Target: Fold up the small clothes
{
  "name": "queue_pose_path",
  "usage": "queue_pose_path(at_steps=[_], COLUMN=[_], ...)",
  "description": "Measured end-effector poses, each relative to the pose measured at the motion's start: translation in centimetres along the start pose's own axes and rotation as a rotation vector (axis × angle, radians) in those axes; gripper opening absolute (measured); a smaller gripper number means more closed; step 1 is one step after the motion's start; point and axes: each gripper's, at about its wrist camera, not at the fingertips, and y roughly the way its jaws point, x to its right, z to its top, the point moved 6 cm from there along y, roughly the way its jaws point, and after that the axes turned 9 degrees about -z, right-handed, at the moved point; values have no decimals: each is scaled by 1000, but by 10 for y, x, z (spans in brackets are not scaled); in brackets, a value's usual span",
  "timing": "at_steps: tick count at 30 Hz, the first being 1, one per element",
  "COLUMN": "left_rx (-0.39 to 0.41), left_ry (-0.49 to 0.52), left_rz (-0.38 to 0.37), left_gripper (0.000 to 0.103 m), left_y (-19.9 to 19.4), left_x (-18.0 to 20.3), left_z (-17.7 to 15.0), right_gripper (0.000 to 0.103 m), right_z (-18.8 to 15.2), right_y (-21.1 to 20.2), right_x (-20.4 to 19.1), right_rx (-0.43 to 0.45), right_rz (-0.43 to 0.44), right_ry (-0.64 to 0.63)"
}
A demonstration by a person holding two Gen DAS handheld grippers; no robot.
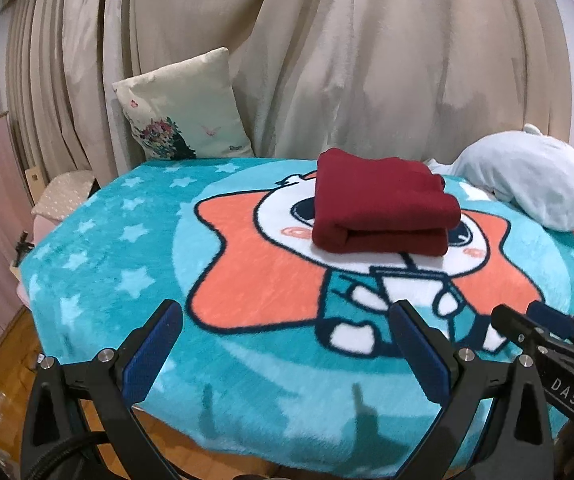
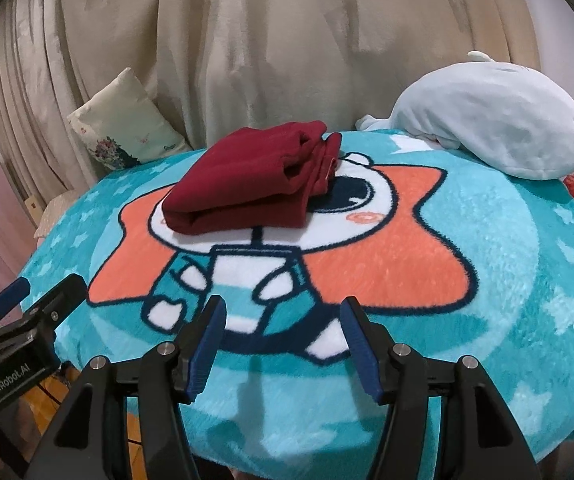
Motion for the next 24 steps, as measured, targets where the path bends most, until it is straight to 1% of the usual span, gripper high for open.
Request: queue_pose_path(at_steps=[6, 9, 14, 24], left_rx=[-30, -34, -43, -77], left_ry=[17, 37, 37, 48], left_rz=[-3, 0, -11, -31], left_gripper=[103, 103, 103, 103], left_y=[0, 2, 8, 21], left_x=[-4, -2, 2, 16], left_z=[-9, -10, -11, -13], right_gripper=[64, 64, 65, 65], right_z=[-1, 0, 1, 5], right_y=[-2, -2, 4, 20], right_x=[-6, -6, -7, 6], right_rx=[5, 8, 2, -18], right_rz=[-9, -11, -9, -15], right_ry=[-7, -6, -10, 0])
